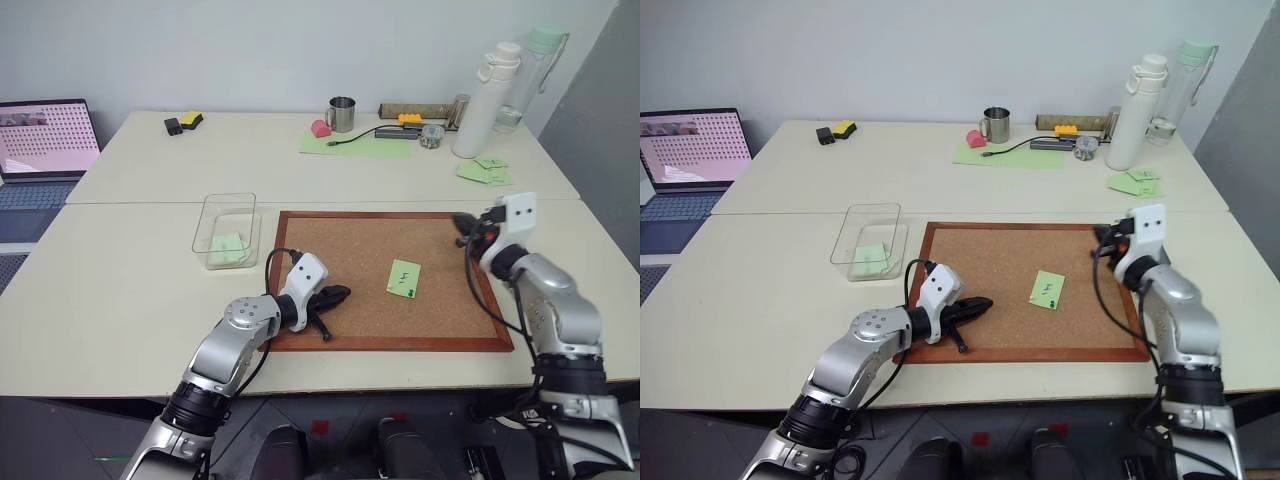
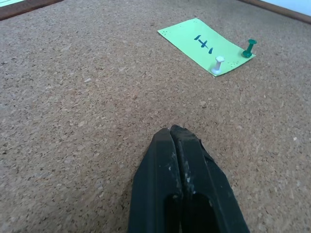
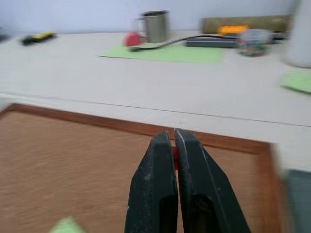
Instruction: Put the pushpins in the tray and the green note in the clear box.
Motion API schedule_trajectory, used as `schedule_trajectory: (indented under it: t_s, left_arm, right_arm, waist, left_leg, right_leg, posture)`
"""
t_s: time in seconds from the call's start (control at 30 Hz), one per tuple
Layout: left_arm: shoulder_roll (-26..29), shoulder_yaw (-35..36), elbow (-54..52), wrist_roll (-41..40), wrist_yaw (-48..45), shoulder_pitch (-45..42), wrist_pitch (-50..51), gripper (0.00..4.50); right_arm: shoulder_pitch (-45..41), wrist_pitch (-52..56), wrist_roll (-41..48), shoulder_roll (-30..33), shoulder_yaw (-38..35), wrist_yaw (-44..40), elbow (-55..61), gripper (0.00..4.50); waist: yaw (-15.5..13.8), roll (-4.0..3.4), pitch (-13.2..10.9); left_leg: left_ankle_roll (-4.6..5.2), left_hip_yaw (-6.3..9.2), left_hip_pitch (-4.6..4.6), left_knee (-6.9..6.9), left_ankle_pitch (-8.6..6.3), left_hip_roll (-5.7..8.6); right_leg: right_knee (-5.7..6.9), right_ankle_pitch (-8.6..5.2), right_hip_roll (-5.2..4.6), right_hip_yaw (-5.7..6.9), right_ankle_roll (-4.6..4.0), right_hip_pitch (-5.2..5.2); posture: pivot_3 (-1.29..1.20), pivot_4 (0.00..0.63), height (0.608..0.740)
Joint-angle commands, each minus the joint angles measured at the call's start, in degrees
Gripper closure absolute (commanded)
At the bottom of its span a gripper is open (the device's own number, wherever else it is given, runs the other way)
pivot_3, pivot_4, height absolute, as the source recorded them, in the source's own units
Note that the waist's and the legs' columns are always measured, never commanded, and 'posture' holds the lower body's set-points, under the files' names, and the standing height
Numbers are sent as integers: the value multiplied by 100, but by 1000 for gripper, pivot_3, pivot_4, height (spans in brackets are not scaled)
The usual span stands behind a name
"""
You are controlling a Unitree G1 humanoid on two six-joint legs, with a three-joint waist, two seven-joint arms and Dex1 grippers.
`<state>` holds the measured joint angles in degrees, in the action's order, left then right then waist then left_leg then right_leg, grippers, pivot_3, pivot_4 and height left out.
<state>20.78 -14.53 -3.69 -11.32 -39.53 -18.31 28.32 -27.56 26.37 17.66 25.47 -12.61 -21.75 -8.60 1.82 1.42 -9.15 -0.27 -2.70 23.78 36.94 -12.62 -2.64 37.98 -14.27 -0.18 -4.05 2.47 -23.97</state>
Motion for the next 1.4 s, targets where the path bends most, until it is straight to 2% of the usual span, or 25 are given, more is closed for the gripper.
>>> schedule_trajectory:
  t_s: [0.03,0.27,0.67,0.7,0.73,0.87,1.4]
  left_arm:
    - [216,-236,230,216,-110,213,213,4500]
    - [249,-224,173,176,-114,214,248,4500]
    - [285,-201,89,176,-100,265,256,4500]
    - [287,-203,87,178,-100,264,258,4500]
    - [287,-205,86,180,-100,263,258,4500]
    - [302,-210,67,182,-104,274,260,4500]
    - [317,-248,83,192,-142,262,218,4500]
  right_arm:
    - [-472,-454,-221,478,-353,94,-1263,4497]
    - [-1114,-980,-289,765,-466,-143,-2869,4497]
    - [-1575,-1247,-248,597,-407,-501,-3638,4497]
    - [-1593,-1235,-224,581,-420,-529,-3668,4023]
    - [-1605,-1230,-209,571,-427,-552,-3689,3991]
    - [-1614,-1303,-262,543,-396,-540,-3731,2954]
    - [-1417,-1452,-358,626,-297,-651,-3542,2881]
  waist:
    - [9,-5,4]
    - [56,-17,12]
    - [71,-18,12]
    - [72,-18,12]
    - [72,-18,12]
    - [73,-18,12]
    - [88,-18,12]
  left_leg:
    - [0,-2,-2,0,0,-1]
    - [1,-11,-8,-5,0,-1]
    - [1,-9,-8,-5,0,-1]
    - [1,-9,-8,-5,0,-1]
    - [1,-9,-7,-5,0,-1]
    - [1,-10,-7,-5,0,-1]
    - [1,-9,-7,-5,0,-2]
  right_leg:
    - [1,-1,1,-2,-2,1]
    - [1,-2,2,-10,-3,1]
    - [0,-2,2,-9,-3,3]
    - [0,-2,2,-9,-3,3]
    - [0,-2,2,-8,-3,3]
    - [0,-2,1,-10,-3,3]
    - [0,-2,1,-9,-3,3]
  posture:
    - [0,150,740]
    - [0,150,740]
    - [0,150,740]
    - [0,150,740]
    - [0,150,740]
    - [0,150,740]
    - [0,150,740]
